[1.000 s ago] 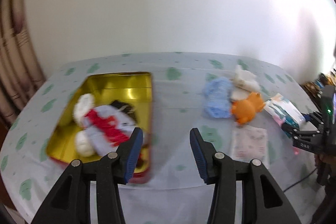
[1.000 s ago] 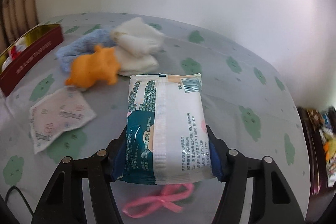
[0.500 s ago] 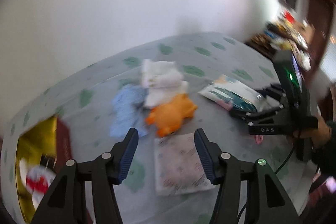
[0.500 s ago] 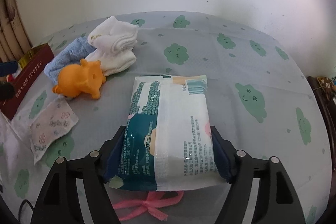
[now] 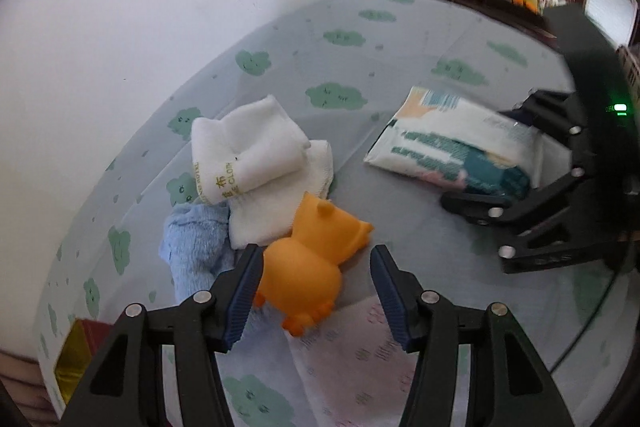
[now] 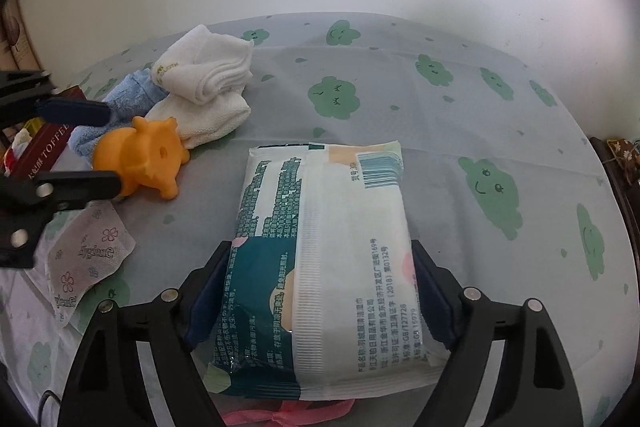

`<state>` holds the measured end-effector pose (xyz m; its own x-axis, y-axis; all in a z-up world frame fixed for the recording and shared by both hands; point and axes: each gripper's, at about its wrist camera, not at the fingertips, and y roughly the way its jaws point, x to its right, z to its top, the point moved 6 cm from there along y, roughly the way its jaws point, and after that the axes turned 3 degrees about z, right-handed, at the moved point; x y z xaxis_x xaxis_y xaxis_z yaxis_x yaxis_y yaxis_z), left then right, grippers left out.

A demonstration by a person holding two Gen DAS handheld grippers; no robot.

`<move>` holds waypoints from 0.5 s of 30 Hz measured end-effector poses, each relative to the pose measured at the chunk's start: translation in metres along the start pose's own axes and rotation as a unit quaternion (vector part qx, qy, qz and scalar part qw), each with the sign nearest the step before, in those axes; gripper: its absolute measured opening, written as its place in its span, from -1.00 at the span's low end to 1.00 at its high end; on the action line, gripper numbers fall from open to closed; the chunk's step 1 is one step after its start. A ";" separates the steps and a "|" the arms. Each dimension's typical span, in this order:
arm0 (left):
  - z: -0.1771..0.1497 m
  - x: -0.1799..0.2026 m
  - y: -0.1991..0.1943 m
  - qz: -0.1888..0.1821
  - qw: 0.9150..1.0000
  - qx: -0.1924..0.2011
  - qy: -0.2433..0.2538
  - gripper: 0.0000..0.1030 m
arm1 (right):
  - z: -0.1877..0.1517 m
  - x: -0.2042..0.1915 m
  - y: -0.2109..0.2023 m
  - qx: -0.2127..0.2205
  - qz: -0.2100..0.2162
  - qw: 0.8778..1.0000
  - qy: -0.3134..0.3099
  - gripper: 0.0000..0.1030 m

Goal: Organize soft objects
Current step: 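Grasp and lift the orange rubber toy with the left gripper while the right holds the wipes pack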

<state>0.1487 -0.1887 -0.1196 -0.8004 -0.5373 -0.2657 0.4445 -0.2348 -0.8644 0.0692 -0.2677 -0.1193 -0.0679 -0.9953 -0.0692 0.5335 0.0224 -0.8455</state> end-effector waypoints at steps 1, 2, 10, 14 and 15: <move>0.000 -0.001 0.004 -0.003 1.000 -0.008 0.003 0.11 | 0.000 0.000 0.000 0.000 0.000 1.000 0.000 0.59; 0.001 -0.001 0.008 -0.009 1.000 -0.016 0.006 0.11 | 0.000 0.000 0.000 0.000 0.000 1.000 0.000 0.59; 0.008 -0.002 0.038 -0.017 0.999 -0.044 0.009 0.29 | 0.000 0.000 0.000 -0.001 0.002 1.000 0.000 0.62; 0.009 -0.005 0.041 -0.022 0.999 -0.039 -0.030 0.15 | 0.000 -0.001 0.000 -0.001 0.002 1.000 0.000 0.62; 0.009 -0.005 0.040 -0.020 0.999 -0.037 -0.034 0.15 | 0.000 0.000 0.000 -0.001 0.002 1.000 0.000 0.62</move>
<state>0.1736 -0.2024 -0.1489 -0.7865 -0.5834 -0.2027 0.3800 -0.1984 -0.9034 0.0697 -0.2673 -0.1193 -0.0658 -0.9953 -0.0714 0.5317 0.0256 -0.8465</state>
